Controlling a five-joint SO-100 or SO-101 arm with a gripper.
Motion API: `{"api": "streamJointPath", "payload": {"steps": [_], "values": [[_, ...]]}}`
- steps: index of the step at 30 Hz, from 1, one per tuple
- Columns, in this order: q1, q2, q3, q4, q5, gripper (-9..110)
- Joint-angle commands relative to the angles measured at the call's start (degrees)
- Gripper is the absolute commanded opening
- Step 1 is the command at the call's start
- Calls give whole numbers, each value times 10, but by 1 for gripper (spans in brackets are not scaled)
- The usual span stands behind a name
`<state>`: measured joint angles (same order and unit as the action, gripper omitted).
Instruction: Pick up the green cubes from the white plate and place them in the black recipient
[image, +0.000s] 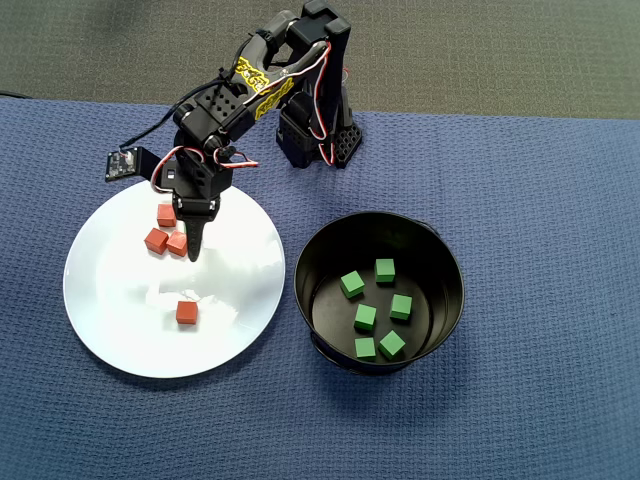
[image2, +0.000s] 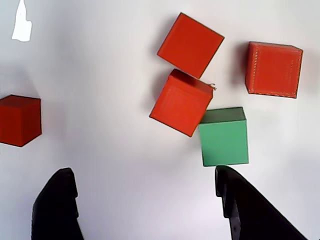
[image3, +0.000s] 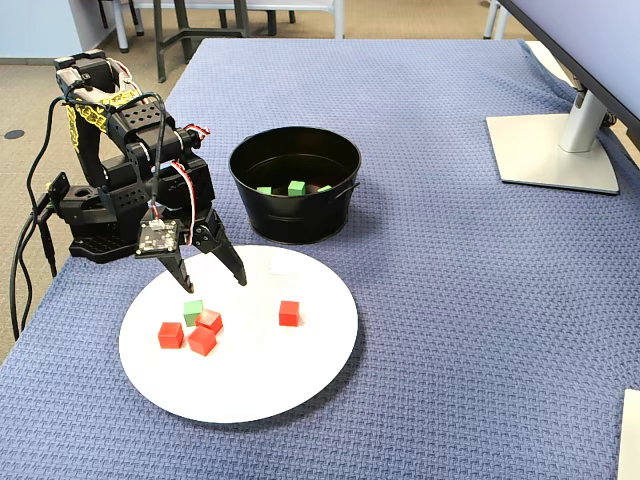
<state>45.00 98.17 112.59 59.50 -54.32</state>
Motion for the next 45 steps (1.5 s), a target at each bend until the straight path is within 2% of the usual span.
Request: {"api": "streamJointPath", "payload": {"steps": [1,6,18,37,45], "values": [[15,-4,-5,-4,-57,30],[25,-18,-27,14,-133,30],[39,-22,-28,9,-181,29],[54,-98,-69,-10,-200,29],[50,-116,-46,-56,-214,27]]}}
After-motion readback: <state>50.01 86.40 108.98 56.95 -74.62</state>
